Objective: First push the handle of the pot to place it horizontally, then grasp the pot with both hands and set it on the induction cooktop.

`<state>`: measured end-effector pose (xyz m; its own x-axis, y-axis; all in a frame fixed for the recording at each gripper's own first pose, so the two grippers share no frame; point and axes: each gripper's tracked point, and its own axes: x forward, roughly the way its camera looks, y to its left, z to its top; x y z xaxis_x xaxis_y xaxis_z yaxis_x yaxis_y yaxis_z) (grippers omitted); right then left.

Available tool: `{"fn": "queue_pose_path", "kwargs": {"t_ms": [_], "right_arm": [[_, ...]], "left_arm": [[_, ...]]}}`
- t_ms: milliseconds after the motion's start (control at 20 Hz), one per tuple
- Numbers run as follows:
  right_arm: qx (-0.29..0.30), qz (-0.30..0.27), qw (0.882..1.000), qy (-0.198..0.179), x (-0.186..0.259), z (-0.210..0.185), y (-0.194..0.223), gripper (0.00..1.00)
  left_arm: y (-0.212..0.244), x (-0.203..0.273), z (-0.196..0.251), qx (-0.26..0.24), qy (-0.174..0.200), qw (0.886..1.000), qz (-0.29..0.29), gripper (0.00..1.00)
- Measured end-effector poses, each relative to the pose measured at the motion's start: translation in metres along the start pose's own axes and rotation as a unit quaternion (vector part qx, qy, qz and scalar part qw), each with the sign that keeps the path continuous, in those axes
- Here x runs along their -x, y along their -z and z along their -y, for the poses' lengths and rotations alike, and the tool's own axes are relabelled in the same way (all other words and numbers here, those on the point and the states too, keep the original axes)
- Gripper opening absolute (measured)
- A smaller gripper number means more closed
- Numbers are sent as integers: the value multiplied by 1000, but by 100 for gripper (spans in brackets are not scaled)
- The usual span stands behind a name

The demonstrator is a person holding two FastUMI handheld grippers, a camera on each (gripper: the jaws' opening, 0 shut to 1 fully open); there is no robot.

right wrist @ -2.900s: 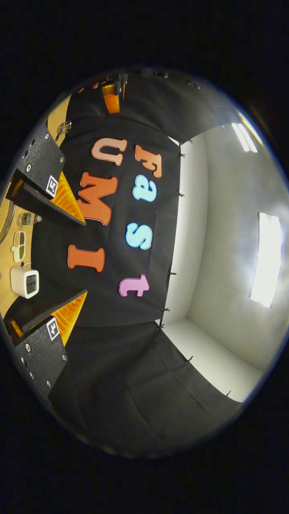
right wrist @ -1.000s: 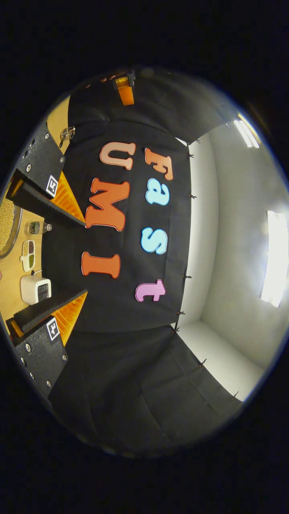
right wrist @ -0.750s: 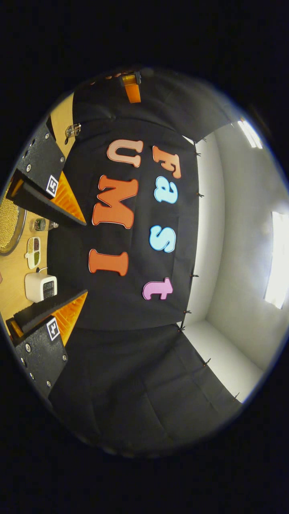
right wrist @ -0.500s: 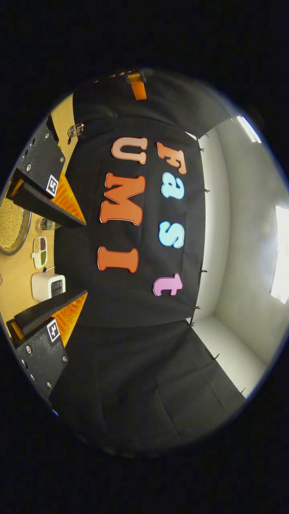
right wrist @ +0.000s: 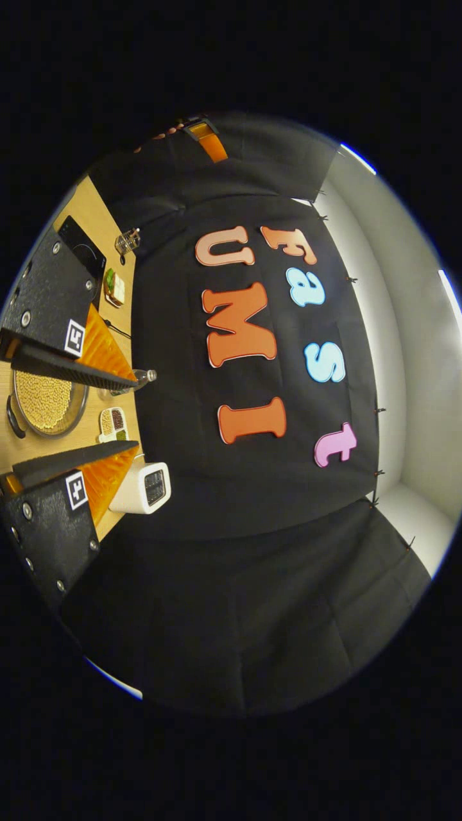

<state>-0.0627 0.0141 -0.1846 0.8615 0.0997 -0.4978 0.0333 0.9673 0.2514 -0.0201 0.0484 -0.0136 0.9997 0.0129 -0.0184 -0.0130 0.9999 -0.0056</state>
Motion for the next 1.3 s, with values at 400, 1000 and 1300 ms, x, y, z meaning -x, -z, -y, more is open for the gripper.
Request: {"fn": "queue_pose_path", "kwargs": {"t_ms": [400, 1000, 1300], "right_arm": [[-14, -124, 991, -46, 1, -21, 85, 24], [-22, -306, 949, -67, 36, -37, 210, 0], [-45, -385, 918, -81, 56, -48, 255, 0]], "left_arm": [[18, 0, 2, -3, 5, 1000, -22, 98], [43, -3, 4, -18, 8, 998, -51, 95], [56, -5, 5, -18, 13, 997, -72, 98]]}}
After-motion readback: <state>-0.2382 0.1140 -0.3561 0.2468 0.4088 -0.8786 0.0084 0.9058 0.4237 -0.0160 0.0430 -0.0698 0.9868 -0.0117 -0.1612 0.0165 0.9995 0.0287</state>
